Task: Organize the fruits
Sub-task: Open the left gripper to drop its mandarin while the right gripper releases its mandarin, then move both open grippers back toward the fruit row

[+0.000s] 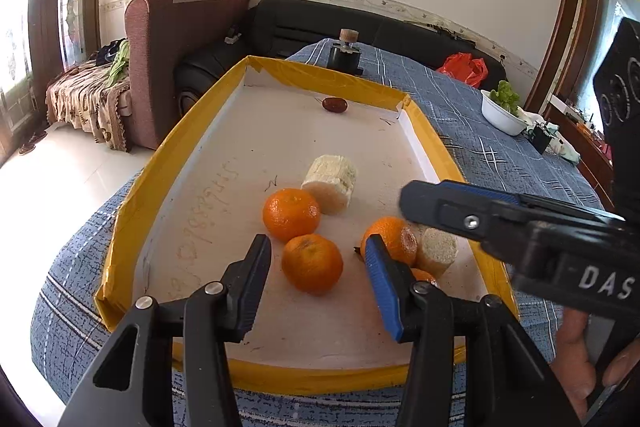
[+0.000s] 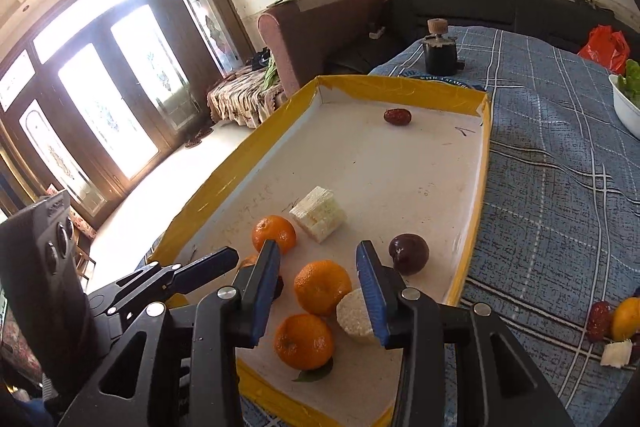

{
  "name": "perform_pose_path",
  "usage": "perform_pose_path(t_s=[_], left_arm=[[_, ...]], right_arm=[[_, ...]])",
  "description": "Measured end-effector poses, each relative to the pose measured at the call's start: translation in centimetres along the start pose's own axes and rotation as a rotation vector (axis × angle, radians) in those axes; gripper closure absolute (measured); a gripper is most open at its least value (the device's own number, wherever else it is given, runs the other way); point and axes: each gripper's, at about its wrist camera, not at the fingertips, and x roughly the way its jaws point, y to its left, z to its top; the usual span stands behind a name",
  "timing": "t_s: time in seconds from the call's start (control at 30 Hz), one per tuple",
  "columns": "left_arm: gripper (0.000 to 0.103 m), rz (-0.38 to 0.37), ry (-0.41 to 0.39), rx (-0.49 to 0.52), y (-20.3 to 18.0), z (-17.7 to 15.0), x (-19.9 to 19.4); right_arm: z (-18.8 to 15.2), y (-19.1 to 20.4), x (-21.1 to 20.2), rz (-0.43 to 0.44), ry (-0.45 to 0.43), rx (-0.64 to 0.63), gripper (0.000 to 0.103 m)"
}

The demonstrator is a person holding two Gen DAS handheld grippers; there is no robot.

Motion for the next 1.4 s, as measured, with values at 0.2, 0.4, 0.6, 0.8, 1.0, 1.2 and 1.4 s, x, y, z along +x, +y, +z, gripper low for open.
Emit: perform_pose_path(t_s=[0.2, 0.4, 0.6, 0.8, 1.0, 1.2, 1.4], left_arm=[[0.05, -0.001, -0.017, -0.025, 0.1, -0.1, -0.8], [0.05, -0.029, -0.046, 0.019, -2.0, 0.5, -2.4], [0.05, -0.11, -0.045, 0.087, -5.8, 1.1, -3.6], [0.05, -0.205, 0.021, 0.156, -10.9, 2.4, -2.7], [0.05, -0.304, 0.156, 0.186, -15.9, 3.2, 1.1], [0.065, -0.32, 0.265, 0.157, -19.1, 3.0, 6.1], [0.073, -0.325, 0.31, 0.168, -20.7, 2.1, 8.9]], right_arm=[[-0.5, -1.3, -1.9, -0.002, -0.012, 0.034, 0.059], [-1.4, -3.7, -5.5, -0.03, -0.06, 0.066, 0.059], [-2.3, -8.0, -10.7, -0.123, -0.12, 0.11, 0.059], [-3.1, -14.1, -15.8, -0.235, -0.197, 0.209, 0.059], [-5.4, -20.7, -17.7, -0.292, -0.218, 0.384, 0.06], [-7.8, -24.3, -17.2, -0.221, -0.197, 0.527, 0.066], [-8.1, -24.4, -17.5, -0.202, -0.205, 0.543, 0.066]])
